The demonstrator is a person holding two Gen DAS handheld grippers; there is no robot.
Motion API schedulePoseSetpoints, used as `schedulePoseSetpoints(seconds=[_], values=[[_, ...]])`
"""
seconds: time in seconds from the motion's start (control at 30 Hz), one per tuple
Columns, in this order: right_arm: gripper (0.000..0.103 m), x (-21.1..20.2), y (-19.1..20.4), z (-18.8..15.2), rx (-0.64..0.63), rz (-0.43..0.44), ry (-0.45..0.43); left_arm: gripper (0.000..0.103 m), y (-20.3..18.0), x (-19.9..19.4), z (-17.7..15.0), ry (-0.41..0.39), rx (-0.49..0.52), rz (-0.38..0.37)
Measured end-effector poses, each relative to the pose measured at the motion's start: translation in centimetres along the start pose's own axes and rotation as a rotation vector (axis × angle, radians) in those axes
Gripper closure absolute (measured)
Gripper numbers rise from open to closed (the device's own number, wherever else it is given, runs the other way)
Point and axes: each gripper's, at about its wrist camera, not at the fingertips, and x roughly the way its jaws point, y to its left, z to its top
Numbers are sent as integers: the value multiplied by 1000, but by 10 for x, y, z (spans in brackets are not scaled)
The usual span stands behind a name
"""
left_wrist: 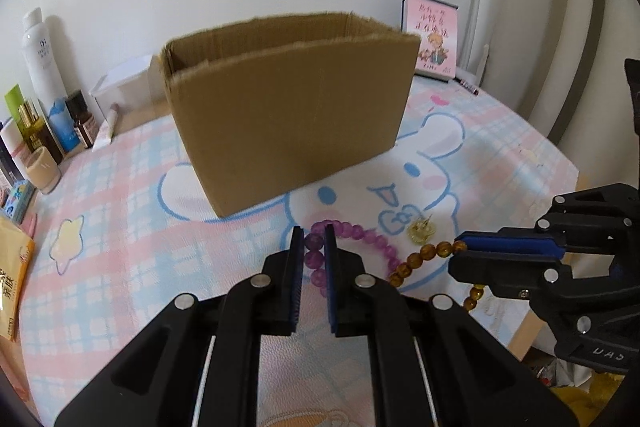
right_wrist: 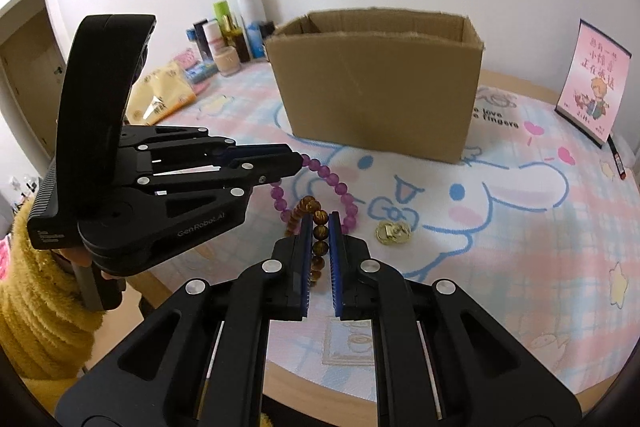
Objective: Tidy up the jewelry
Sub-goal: 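Lift the purple and amber bracelets and carry both over the box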
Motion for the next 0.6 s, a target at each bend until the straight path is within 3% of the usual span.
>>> schedulePoseSetpoints(seconds=[0.6], values=[[96,-52,-24,51,40,56,-143,93,3,-64,34,-182,5,-49]])
